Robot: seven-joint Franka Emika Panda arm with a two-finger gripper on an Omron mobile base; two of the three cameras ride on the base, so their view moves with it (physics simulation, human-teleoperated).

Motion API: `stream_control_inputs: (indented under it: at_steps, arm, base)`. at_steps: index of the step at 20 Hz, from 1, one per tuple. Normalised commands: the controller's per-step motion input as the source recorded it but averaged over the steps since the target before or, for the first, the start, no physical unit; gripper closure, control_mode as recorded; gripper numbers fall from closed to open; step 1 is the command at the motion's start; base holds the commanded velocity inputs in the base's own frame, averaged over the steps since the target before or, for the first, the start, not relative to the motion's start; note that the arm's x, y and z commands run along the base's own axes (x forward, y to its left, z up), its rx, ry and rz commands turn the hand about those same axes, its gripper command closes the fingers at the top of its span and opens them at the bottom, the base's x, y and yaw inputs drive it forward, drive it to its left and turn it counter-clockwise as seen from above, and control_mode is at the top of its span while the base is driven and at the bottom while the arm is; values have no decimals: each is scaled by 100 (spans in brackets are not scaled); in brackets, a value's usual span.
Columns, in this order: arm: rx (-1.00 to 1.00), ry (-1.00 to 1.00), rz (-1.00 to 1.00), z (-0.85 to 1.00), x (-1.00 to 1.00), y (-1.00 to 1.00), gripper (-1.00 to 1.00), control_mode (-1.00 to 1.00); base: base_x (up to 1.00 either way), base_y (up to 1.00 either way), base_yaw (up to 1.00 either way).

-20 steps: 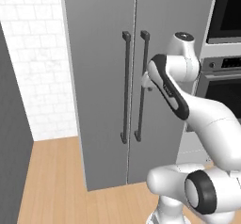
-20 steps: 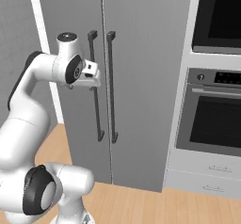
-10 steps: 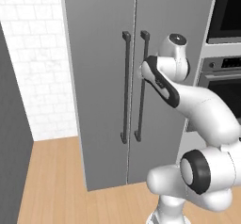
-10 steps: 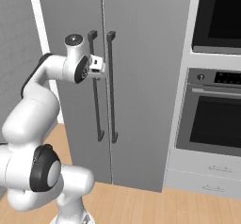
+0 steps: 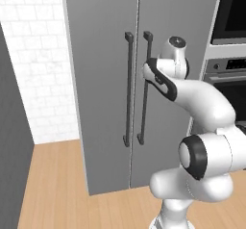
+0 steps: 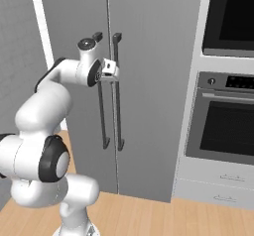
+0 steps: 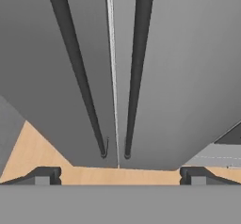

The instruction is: Take the strawberry from the fridge and place it on top of the pancake, located on the dining counter.

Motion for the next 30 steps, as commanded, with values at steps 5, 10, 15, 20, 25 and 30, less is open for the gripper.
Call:
stream_control_inputs:
  at_steps: [5, 10, 15, 20, 25, 30]
  arm:
    - [0, 1, -9, -21, 39, -20, -100, -100]
    - [0, 0, -2, -22, 45, -2, -100, -100]
    - [0, 0, 5, -22, 47, 0, -100, -100]
    - [0, -5, 5, -27, 42, 0, -100, -100]
    - [0, -8, 4, -30, 41, -1, -100, -100]
    - [0, -2, 2, -12, 39, -12, -100, -100]
  base:
    - [0, 0, 0]
    - [0, 0, 0]
    - [0, 0, 0]
    - [0, 0, 0]
    - [0, 0, 0]
    - [0, 0, 0]
